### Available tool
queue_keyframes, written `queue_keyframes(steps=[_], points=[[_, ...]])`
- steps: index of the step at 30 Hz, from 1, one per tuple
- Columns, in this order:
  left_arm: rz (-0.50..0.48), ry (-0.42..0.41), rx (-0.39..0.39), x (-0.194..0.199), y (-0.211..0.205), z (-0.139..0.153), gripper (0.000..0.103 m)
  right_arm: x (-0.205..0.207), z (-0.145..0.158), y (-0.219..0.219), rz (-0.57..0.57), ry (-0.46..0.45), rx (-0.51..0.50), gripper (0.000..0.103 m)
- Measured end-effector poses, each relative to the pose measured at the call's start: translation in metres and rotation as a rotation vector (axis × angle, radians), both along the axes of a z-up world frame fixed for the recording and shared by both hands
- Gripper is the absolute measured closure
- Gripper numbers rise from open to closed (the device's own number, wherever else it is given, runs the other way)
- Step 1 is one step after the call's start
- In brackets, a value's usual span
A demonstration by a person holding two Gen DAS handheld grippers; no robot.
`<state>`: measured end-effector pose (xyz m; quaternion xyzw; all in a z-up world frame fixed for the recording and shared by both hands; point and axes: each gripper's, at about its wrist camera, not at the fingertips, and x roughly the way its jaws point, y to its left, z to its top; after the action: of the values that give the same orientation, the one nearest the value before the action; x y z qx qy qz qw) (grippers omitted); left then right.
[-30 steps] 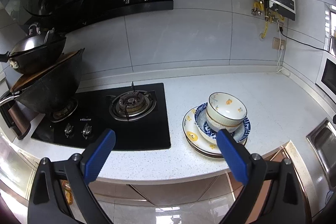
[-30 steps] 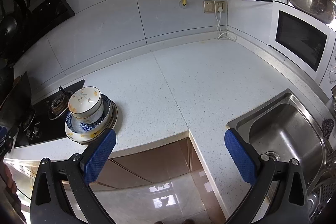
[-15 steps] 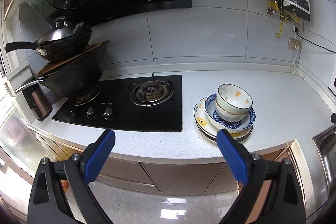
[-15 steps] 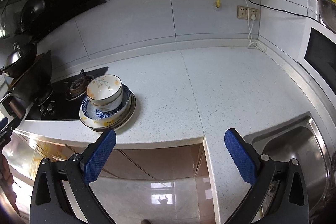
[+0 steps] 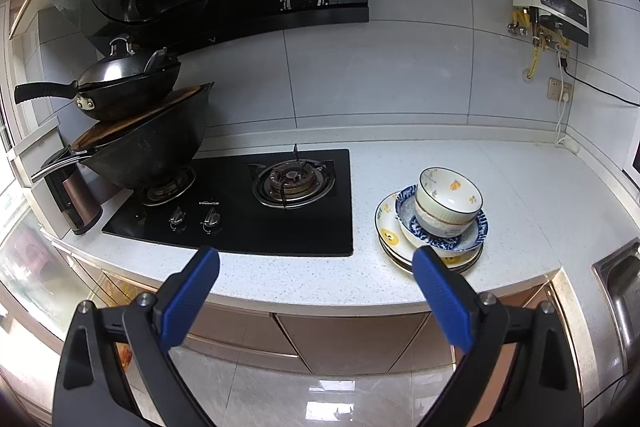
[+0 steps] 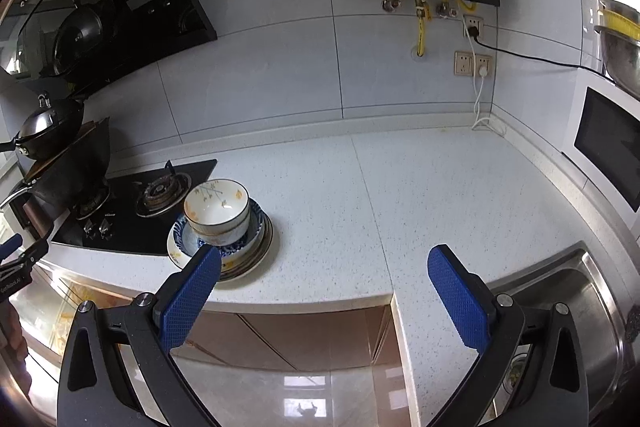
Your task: Organize plates and bowls
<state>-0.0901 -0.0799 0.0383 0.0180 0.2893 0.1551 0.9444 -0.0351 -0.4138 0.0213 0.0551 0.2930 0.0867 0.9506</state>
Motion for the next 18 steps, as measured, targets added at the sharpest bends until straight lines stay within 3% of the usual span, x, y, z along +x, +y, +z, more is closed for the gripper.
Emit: queue_keyframes(steps=[18], points=[[-0.024, 0.007, -0.013, -0.0038, -0.0075, -0.0025, 0.005, -0.0031, -0.0061, 0.0061, 0.024, 0.034, -0.013, 0.001]])
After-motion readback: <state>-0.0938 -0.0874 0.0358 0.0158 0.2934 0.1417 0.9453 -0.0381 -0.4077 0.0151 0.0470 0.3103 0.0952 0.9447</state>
